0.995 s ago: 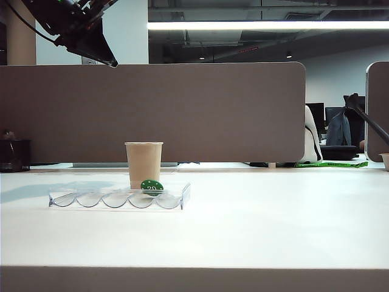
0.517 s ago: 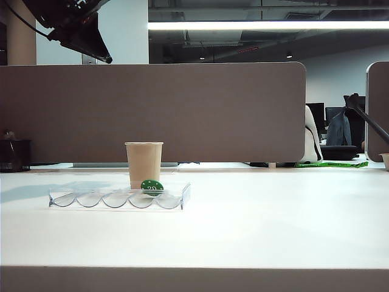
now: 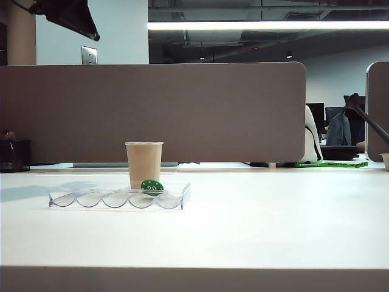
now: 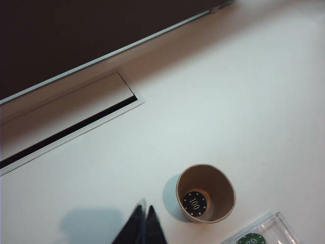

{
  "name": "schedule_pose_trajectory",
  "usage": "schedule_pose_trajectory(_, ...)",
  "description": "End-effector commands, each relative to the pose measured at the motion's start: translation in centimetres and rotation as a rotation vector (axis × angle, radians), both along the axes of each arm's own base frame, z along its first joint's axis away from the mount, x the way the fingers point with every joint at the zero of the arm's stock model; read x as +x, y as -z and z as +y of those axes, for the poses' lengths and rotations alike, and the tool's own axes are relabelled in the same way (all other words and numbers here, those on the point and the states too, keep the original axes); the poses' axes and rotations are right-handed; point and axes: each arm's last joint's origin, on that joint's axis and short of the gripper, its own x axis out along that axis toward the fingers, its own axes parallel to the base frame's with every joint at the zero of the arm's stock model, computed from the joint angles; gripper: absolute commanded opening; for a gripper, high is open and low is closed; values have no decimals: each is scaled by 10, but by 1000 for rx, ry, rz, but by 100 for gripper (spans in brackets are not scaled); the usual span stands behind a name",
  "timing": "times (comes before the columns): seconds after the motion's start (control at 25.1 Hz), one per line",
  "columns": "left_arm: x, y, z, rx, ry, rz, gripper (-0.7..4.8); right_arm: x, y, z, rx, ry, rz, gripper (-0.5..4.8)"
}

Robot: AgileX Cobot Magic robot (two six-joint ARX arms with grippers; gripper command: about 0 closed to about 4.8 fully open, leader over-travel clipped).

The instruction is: Pick up the chip with the greater value and put it into the paper cup.

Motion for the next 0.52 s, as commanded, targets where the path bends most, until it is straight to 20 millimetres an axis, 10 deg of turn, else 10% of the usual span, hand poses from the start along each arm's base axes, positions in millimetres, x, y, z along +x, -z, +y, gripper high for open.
schedule_pose_trajectory(0.04,-13,-10,1,-18,-11,-28,-6,0,2,0,2,9,-13,-6)
schedule_pose_trajectory(0.52,-93,1,11,-19,-102,-102,-6,-4,-2,0,5,-16,-125,-5)
